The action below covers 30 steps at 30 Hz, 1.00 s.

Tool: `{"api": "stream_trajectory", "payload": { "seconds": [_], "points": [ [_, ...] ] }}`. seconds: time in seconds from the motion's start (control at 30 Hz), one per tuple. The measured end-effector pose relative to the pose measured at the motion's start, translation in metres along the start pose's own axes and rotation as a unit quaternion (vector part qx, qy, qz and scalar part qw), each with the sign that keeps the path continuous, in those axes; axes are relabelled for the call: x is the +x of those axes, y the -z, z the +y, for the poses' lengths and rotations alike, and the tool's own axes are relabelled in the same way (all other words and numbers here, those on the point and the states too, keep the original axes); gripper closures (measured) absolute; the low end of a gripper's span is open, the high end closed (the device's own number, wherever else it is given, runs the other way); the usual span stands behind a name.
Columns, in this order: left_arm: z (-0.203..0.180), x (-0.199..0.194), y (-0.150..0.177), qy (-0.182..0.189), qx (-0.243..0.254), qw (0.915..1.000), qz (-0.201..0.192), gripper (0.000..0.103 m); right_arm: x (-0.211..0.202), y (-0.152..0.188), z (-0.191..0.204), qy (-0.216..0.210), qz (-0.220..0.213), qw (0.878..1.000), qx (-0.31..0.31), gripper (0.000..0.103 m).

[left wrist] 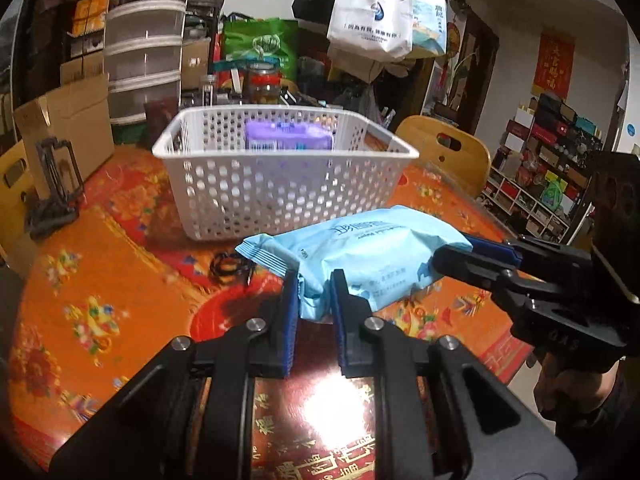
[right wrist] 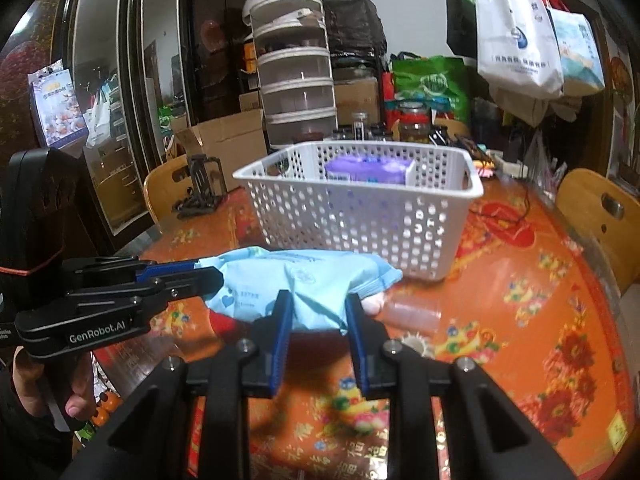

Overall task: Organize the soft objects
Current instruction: 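Lift the wet-wipes pack with both tools over the white basket, then lower the wipes pack into the basket and open both tools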

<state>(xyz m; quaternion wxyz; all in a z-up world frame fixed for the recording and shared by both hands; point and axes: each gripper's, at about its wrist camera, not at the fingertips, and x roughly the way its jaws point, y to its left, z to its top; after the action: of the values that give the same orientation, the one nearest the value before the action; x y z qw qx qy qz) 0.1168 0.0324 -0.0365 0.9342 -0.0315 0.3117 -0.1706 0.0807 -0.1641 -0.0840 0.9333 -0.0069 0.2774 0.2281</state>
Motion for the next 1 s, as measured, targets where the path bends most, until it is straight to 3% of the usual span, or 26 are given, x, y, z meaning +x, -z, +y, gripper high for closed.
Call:
{"api": "stream_trajectory", "payload": {
  "seconds": [0.27, 0.57, 0.8, 1.0],
  "points": [
    [-0.008, -0.029, -0.046, -0.012, 0.020, 0.9989, -0.040, 0.089, -0.022, -0.037, 0.007, 0.004, -0.037, 0.999, -0.017, 0.079],
    [-0.009, -0.026, -0.130, -0.016, 0.040, 0.9965, -0.072, 0.089, -0.028, -0.104, -0.003, 0.014, -0.073, 0.996, -0.039, 0.079],
    [0.014, 0.036, -0.194, -0.020, 0.045, 0.9973, -0.055, 0.089, 0.007, -0.154, -0.032, 0.010, -0.068, 0.997, -0.020, 0.079],
    [0.036, 0.103, -0.207, -0.034, 0.047, 0.9982, -0.016, 0.089, 0.065, -0.168, -0.067, -0.005, -0.036, 0.999, 0.014, 0.079]
  ]
}}
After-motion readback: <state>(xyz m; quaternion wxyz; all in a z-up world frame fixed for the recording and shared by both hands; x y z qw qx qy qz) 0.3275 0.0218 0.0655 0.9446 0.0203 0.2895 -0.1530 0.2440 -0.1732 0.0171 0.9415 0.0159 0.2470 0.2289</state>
